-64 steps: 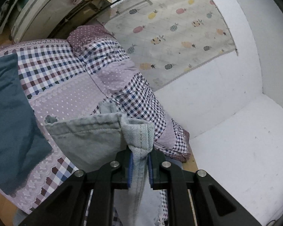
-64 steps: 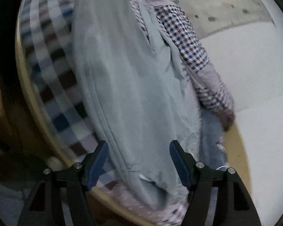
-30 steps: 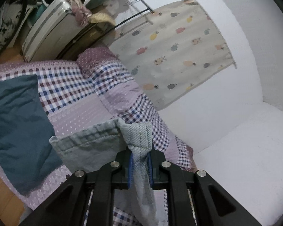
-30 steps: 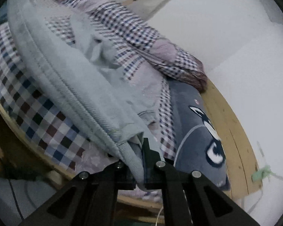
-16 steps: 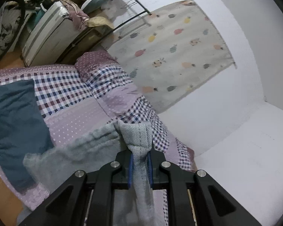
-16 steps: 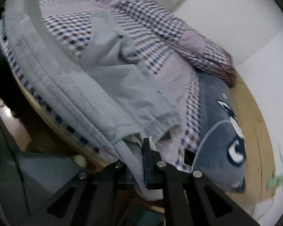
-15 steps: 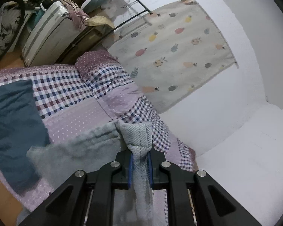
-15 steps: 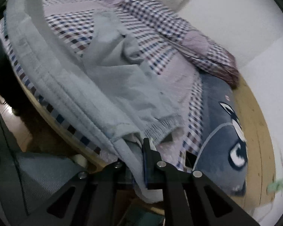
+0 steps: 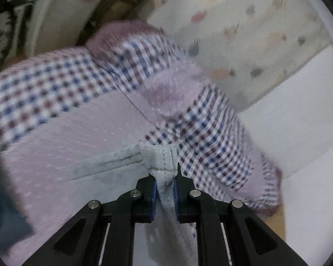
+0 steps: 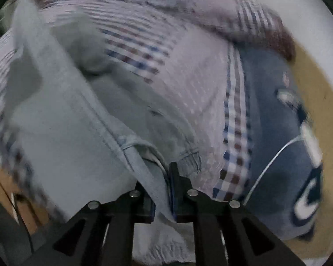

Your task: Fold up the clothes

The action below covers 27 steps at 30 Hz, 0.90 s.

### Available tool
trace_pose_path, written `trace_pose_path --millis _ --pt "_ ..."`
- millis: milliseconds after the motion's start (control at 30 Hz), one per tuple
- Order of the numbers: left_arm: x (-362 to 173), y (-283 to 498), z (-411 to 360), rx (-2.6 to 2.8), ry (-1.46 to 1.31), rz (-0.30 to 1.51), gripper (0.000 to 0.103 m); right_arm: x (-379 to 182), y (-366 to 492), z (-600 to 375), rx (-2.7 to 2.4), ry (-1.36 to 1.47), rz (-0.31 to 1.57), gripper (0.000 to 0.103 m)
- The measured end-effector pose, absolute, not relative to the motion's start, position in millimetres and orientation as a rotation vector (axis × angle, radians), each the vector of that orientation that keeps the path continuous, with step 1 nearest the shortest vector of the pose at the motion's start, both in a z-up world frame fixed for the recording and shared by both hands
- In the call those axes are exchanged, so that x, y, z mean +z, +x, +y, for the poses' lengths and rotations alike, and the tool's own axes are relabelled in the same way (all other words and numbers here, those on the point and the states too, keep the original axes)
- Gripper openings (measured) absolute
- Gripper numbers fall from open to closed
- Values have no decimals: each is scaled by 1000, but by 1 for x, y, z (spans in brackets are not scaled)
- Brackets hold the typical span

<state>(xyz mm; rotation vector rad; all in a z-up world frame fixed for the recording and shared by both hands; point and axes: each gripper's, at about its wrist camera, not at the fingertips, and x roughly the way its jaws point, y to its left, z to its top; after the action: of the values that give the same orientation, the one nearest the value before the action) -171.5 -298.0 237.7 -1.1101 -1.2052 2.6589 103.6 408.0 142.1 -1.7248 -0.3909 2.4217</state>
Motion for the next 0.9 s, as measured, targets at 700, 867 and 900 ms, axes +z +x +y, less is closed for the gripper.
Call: trace_pose_path --millis 700,867,900 --pt "-23 -249 -259 2411 -1391 -1075 79 133 185 429 2357 -1258 409 70" --pt "-31 -273 -238 2438 -1295 -1052 79 122 213 413 2433 -1176 660 71" --pt "-32 -278 -236 2437 -1288 -1048 79 118 219 413 2433 -1147 723 71"
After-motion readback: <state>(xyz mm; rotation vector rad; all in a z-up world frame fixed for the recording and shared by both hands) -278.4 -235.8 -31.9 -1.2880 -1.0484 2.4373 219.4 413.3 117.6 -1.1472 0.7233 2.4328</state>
